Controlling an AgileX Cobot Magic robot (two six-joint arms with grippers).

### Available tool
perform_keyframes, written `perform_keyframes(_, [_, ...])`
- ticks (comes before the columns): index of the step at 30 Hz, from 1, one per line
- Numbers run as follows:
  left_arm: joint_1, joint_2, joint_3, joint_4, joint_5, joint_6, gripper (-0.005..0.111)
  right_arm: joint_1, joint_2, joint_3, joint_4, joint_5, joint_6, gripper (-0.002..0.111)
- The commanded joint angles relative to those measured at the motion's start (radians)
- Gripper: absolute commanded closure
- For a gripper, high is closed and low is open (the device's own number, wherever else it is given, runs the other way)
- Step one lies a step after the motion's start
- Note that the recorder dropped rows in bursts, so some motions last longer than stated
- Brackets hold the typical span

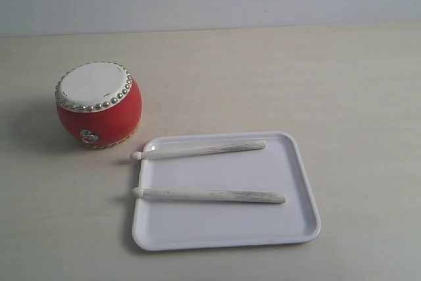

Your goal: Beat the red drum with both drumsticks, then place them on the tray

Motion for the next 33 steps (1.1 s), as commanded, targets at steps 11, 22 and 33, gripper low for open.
perform_keyframes(11, [0.001, -0.005, 0.003, -0.001, -0.006, 0.002, 0.107, -0.002, -0.005, 0.084, 0.038, -0.073, -0.079, 0.108])
perform_keyframes(22, [0.001, -0.005, 0.003, -0.001, -0.006, 0.002, 0.107, -0.002, -0.005, 0.084, 0.102, -0.076, -0.079, 0.108])
perform_keyframes(33, [0.001, -0.005, 0.003, -0.001, -0.006, 0.002, 0.107, -0.002, -0.005, 0.084, 0.102, -0.07, -0.079, 0.108])
